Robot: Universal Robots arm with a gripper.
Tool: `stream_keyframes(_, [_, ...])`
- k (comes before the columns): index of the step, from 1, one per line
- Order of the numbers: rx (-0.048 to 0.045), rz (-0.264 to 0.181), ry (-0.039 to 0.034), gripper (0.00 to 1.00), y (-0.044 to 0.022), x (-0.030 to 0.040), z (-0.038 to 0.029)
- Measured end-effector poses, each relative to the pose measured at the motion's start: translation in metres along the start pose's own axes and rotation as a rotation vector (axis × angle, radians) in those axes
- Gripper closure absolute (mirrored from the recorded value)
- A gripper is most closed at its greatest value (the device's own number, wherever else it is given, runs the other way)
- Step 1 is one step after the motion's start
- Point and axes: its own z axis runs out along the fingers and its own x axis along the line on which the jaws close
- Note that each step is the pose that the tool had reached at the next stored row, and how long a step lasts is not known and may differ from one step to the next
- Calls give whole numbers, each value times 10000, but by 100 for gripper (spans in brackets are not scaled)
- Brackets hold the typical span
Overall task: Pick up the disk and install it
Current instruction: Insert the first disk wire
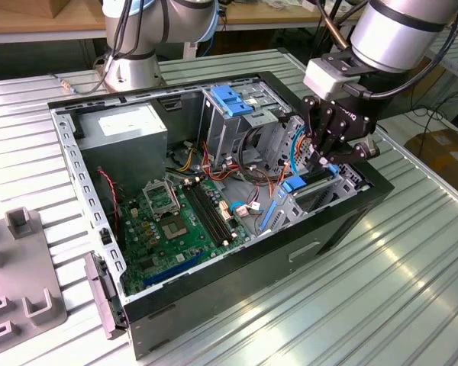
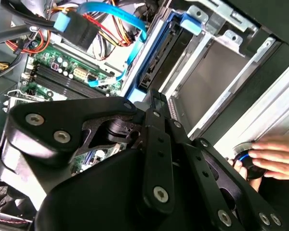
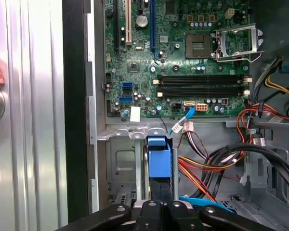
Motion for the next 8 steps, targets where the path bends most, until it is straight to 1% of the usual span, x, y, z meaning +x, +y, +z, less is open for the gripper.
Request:
stream_keyframes(2, [0, -50, 0, 89, -40, -1, 0])
stream_keyframes(4, [2, -262, 0, 89, -90, -4, 0])
stream_keyframes(5, [2, -273, -1, 89, -117, -4, 1])
stream_keyframes(6, [2, -270, -1, 89, -155, -7, 1])
stream_keyframes(7, [1, -272, 0, 89, -223, -11, 1])
stream_keyframes(8, [1, -272, 0, 89, -266, -15, 1])
